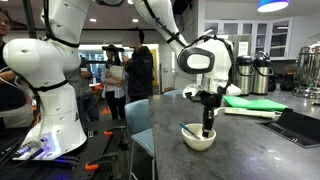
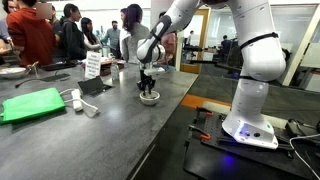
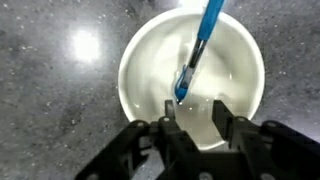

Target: Put the blue pen in the white bowl

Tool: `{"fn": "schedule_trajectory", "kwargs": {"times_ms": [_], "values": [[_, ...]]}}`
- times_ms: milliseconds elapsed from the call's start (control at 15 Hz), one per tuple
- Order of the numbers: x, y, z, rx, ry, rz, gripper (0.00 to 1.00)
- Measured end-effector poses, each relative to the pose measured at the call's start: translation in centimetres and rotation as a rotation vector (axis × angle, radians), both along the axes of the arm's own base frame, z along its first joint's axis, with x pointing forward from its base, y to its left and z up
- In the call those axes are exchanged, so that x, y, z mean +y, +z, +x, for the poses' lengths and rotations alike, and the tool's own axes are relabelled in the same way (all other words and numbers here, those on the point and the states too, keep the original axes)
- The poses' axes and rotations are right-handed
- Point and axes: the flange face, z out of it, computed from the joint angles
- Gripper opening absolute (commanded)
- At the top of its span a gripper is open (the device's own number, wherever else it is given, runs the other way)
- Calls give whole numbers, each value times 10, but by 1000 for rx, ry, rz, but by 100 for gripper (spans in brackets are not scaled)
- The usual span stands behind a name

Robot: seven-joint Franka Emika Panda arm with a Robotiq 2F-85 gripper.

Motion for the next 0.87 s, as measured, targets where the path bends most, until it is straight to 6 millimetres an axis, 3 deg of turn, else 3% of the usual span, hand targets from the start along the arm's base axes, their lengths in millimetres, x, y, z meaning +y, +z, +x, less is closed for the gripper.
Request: {"fn": "schedule_trajectory", "kwargs": {"times_ms": [200,467,867], "values": [[0,5,1,-7,10,-8,99],[5,28,-6,-30,15,-13,100],[22,68,-41,-22,7,-53,100]]}}
